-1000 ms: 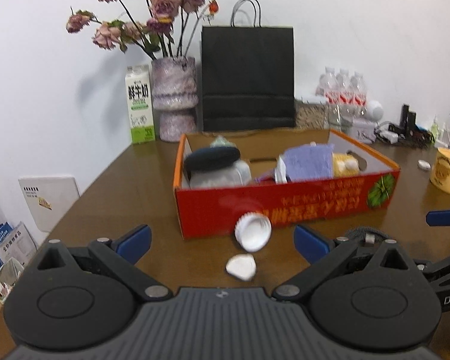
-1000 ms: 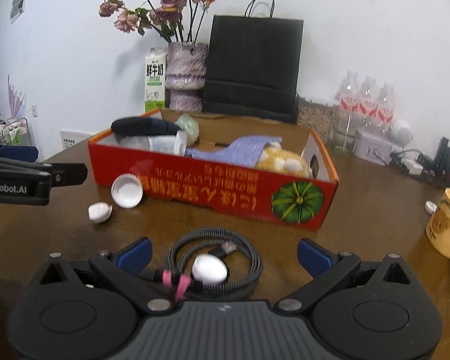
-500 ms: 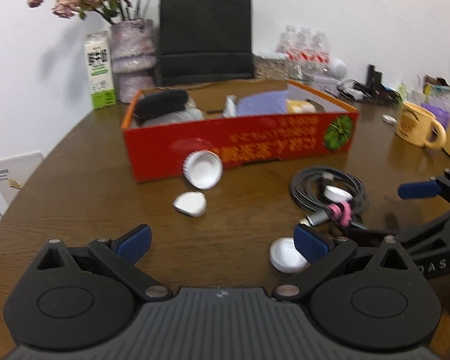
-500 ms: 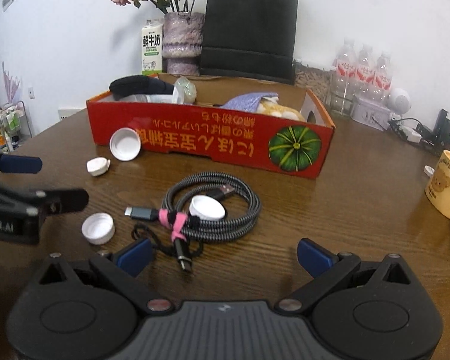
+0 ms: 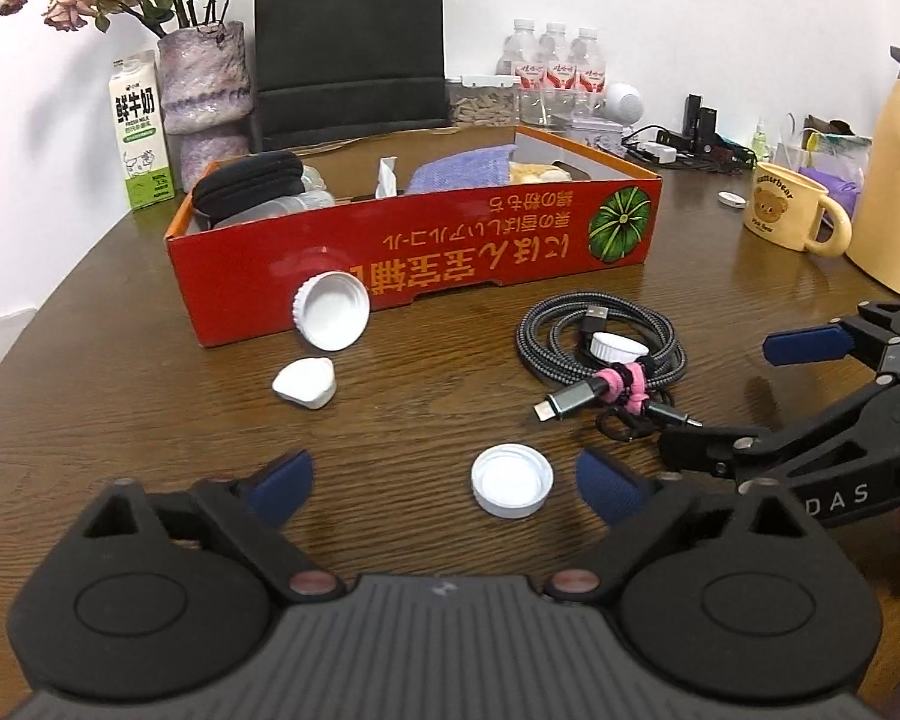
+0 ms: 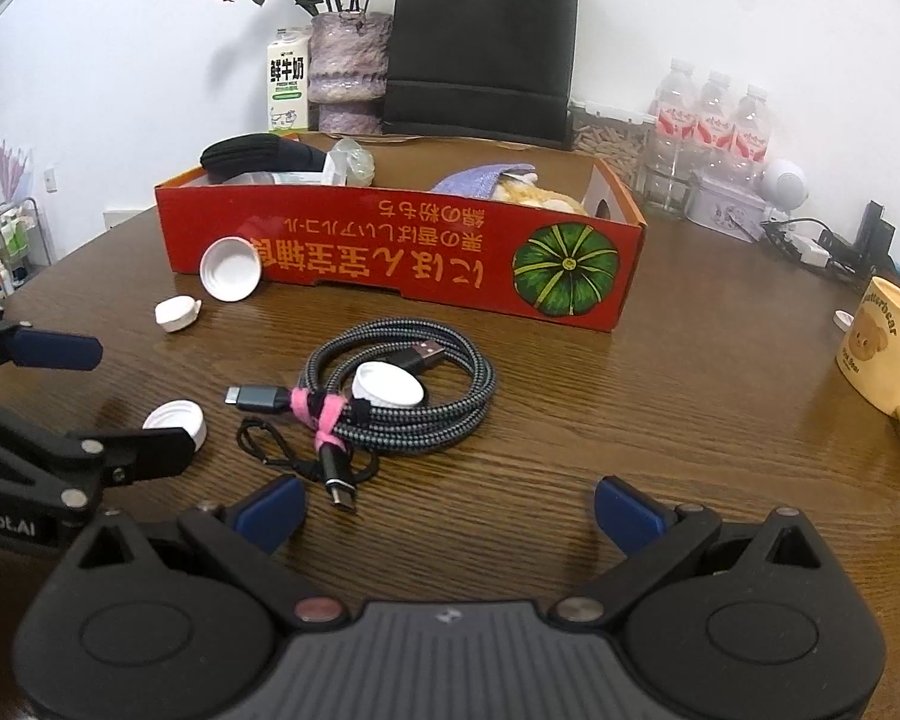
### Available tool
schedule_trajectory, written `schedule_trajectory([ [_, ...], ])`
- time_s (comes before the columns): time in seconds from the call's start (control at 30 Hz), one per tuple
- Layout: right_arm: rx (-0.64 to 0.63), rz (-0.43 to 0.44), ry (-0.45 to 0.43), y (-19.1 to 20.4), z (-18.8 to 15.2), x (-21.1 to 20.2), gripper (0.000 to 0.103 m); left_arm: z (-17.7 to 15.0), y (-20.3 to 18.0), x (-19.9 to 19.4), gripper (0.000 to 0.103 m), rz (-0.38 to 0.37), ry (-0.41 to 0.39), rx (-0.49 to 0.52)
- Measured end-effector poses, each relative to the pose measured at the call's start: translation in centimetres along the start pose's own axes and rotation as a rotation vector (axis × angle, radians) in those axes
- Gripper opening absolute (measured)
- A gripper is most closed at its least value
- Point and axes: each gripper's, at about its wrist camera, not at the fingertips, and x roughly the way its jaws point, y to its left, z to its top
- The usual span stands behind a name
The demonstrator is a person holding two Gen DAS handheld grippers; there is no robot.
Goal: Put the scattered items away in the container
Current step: 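Grasp a white cap with the left gripper while the right grasps another white cap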
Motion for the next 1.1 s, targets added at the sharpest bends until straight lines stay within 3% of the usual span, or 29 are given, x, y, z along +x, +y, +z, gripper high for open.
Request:
schedule_trajectory([
  [0.17,-0.002,0.008,-0.003,0.0,0.0,0.0,0.103,-0.2,-0.3,0.3,0.056,-0.031,0.005,0.019],
  [0.2,-0.002,0.010,-0.004,0.1,0.1,-0.1,0.103,-0.2,-0.4,0.3,0.038,-0.045,-0.001,0.025],
  [0.23,-0.003,0.010,-0.006,0.1,0.1,-0.1,0.103,-0.2,-0.4,0.2,0.029,-0.052,-0.003,0.027],
  [0.77,-0.042,0.037,-0.072,0.3,2.8,0.0,0.103,1.2,0.8,-0.8,0.029,-0.003,-0.060,0.001],
  [0.87,-0.031,0.051,-0.078,0.2,3.3,0.5,0.093,1.3,1.1,-0.8,0.029,0.000,-0.063,-0.008],
  [1.1,-0.029,0.110,-0.053,0.3,4.2,1.6,0.054,1.2,1.5,-0.8,0.029,0.006,-0.057,-0.020],
])
